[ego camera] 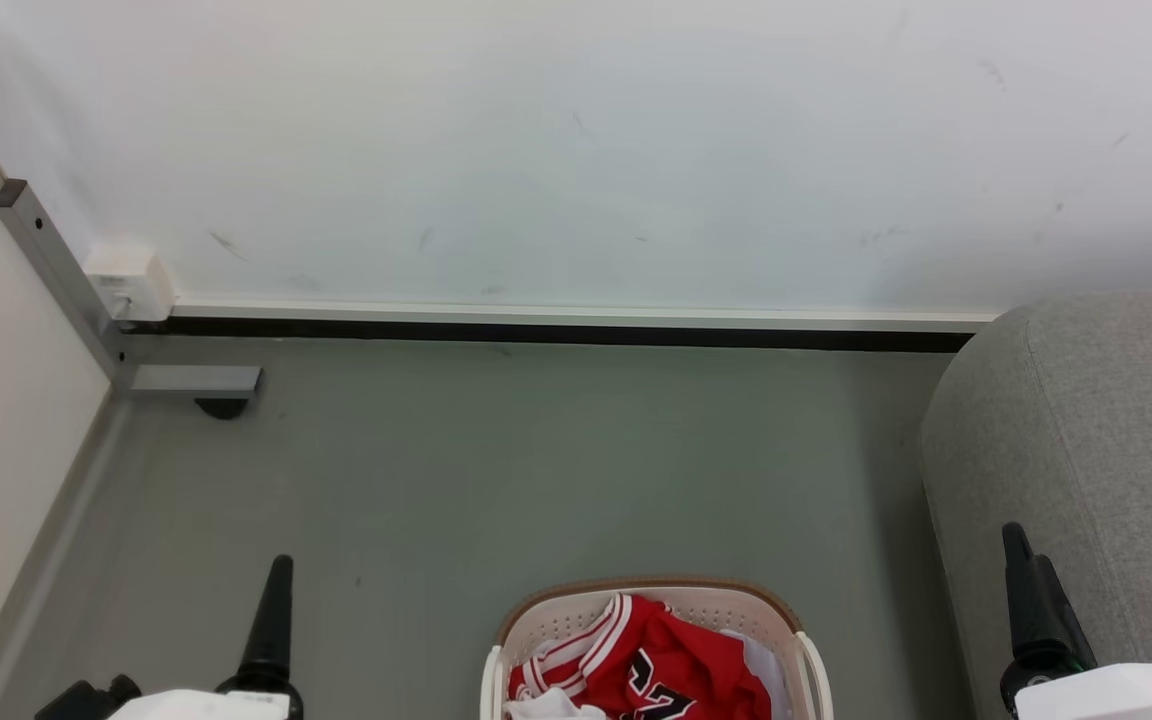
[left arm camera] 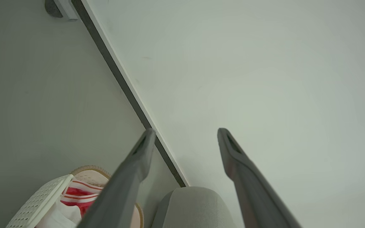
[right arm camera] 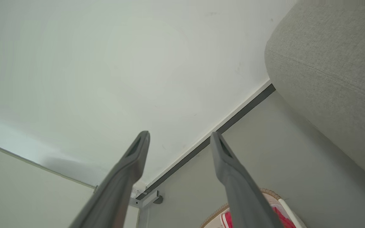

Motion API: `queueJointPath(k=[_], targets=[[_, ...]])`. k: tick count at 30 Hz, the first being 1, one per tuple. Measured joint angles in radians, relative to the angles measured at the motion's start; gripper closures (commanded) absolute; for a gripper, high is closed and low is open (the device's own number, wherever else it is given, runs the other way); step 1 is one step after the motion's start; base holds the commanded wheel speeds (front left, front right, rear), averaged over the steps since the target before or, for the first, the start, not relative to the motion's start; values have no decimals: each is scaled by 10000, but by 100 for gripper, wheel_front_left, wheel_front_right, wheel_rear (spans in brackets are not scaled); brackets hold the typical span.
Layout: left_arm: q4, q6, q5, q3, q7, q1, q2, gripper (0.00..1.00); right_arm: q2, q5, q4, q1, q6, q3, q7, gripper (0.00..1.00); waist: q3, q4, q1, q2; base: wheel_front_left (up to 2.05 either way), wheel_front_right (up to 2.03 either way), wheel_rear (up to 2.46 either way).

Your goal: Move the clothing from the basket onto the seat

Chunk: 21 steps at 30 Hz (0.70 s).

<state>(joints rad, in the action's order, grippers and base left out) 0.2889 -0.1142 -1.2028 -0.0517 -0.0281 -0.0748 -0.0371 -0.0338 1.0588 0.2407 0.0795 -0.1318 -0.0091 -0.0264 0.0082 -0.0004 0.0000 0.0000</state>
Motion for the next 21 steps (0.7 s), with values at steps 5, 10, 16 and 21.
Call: queueJointPath(k=[5,10,16,21], targets=[[-59,8,836,63,-146,0,-10,0,-46,-1016,-130,6,0,136,-186,0,32,-13,0,0,0,0,0],[-138,56,1724,146,-351,1,-13,0,-84,-1971,-171,12,0,219,-357,0,53,-37,0,0,0,0,0],[-222,96,2690,161,-541,1,-19,0,-107,-2911,-209,17,0,288,-545,0,58,-72,0,0,0,0,0],[-228,127,3446,136,-692,3,-23,0,-130,-3647,-226,24,0,288,-711,0,70,-83,0,0,0,0,0]])
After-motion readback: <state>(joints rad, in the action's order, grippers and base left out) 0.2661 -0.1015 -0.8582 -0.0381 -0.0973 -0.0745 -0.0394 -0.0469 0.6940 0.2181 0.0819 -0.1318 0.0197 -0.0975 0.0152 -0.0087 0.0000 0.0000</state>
